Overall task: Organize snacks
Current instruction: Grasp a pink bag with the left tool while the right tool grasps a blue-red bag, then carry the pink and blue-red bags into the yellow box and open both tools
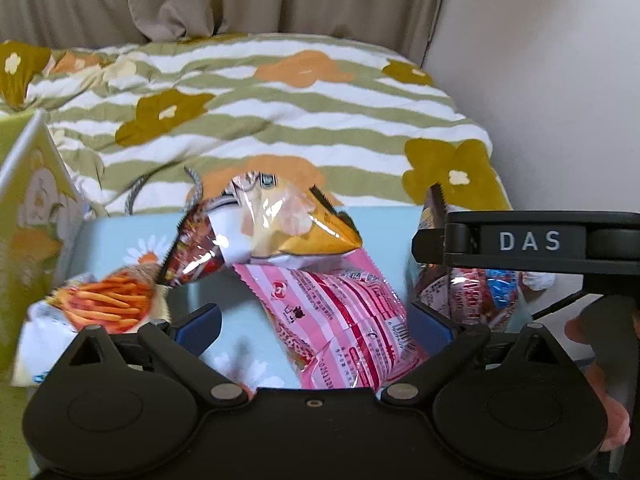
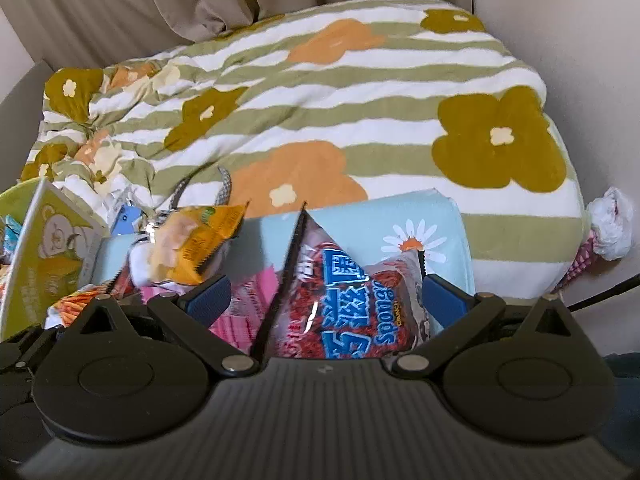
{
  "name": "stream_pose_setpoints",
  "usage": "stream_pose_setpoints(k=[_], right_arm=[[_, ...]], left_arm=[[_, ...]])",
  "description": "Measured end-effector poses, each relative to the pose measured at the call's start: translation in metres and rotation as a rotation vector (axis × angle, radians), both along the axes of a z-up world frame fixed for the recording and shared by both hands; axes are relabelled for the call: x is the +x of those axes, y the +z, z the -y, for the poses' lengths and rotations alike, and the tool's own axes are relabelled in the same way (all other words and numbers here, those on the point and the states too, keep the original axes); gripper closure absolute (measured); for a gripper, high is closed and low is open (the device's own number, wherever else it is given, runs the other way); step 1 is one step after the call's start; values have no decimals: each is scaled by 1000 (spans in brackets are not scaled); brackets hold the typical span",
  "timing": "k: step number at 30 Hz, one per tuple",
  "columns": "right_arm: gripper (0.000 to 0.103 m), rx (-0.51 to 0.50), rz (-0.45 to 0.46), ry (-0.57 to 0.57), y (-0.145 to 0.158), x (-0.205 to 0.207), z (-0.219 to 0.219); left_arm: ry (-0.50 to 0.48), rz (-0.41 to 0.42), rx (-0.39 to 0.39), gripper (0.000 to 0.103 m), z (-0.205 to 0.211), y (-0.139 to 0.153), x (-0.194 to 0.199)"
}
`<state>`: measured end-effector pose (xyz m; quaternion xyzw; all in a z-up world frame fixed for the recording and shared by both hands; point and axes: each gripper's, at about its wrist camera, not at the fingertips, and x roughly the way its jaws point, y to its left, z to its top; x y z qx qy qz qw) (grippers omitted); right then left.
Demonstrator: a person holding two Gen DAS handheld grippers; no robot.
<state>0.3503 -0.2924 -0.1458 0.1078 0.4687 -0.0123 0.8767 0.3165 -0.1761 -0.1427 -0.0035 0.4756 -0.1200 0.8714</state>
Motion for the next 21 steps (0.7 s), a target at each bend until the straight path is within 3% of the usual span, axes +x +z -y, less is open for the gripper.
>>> stream_pose_setpoints(k=[7, 15, 21], right_arm=[[0, 38, -43, 11, -20, 9, 12], [0, 91, -78, 4, -32, 10, 22], [0, 112, -83, 8, -34, 9, 24]], left_arm=[[13, -27, -45, 5, 6, -12, 6], [1, -76, -124, 20, 11, -18, 12], [-21, -85, -112, 28, 13, -17, 10]])
